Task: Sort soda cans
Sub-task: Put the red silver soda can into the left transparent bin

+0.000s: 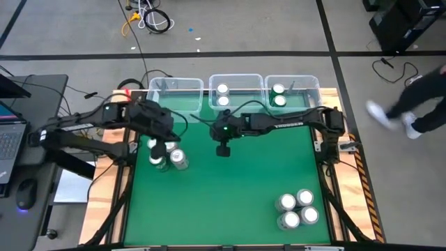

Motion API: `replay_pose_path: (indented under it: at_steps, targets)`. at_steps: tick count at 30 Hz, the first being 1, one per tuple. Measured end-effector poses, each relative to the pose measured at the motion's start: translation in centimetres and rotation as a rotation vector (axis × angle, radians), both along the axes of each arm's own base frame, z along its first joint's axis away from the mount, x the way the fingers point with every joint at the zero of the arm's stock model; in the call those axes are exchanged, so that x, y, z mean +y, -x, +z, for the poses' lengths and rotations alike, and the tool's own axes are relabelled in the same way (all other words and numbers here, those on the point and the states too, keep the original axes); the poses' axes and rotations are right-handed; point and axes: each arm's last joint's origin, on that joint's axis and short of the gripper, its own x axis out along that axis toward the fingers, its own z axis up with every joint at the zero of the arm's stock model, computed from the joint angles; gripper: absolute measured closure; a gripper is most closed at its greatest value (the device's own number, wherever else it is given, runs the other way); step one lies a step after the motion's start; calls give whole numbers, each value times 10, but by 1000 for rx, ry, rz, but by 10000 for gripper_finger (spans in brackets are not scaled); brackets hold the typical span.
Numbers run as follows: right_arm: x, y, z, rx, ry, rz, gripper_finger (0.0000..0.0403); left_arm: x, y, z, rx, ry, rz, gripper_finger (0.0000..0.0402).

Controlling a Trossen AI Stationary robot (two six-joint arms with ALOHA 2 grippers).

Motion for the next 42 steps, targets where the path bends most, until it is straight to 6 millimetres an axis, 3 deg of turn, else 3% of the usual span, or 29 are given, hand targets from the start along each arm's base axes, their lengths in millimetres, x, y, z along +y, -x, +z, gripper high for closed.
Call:
replay_pose_path:
  at_steps: [5, 12, 16, 22, 30, 36, 42]
  targets:
    - [9, 21, -4, -65, -26, -12, 402, -16, -10, -1, 206, 58, 24, 401]
    - [23, 41, 9, -155, -40, 6, 402, -26, -30, 2, 360, 117, 32, 379]
    - [28, 43, 13, -166, -40, 19, 402, -31, -41, -6, 445, 105, -35, 331]
    - [30, 43, 12, -162, -41, 25, 402, -40, -58, -25, 546, 56, -153, 221]
    - [30, 43, 11, -159, -41, 24, 402, -39, -75, -47, 674, -71, -138, 97]
    - [30, 43, 11, -159, -41, 24, 403, -37, -78, -58, 752, -89, -176, 48]
    - [32, 43, 11, -157, -44, 27, 403, -27, -80, -66, 747, -95, -164, 33]
